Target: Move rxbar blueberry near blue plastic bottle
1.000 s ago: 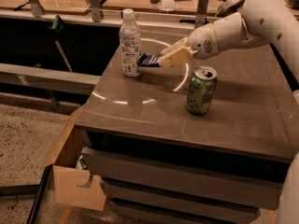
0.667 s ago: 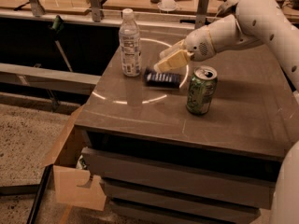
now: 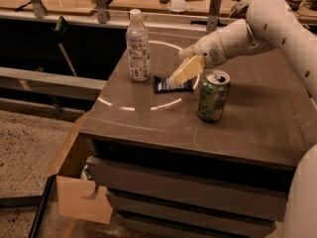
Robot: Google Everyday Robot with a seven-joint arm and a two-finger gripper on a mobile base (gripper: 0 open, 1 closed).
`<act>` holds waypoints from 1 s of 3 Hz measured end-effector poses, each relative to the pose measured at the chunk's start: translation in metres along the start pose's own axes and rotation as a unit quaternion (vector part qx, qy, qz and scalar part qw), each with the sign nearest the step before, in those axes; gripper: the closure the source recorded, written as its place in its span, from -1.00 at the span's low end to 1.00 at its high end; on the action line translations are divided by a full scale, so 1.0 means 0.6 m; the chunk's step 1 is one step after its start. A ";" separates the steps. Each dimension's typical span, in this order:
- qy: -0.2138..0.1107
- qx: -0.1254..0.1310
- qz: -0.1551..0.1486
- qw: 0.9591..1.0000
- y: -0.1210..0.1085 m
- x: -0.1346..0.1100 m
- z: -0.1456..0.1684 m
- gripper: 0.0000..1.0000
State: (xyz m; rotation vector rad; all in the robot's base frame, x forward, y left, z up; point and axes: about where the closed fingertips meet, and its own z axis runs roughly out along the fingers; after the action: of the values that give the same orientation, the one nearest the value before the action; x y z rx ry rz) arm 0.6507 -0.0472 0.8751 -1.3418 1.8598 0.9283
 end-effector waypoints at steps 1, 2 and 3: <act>-0.034 0.042 0.014 0.998 -0.014 -0.007 -0.038 -1.00; -0.114 0.113 0.038 0.986 -0.021 -0.029 -0.115 -1.00; -0.163 0.194 0.060 0.966 -0.027 -0.033 -0.187 -1.00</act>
Offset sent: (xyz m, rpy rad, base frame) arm 0.0406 -0.1347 0.1156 0.3819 -0.2723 -0.6492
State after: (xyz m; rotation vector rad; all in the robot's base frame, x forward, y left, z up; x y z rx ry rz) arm 0.6600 -0.1353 0.9490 -0.7972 1.7613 0.7413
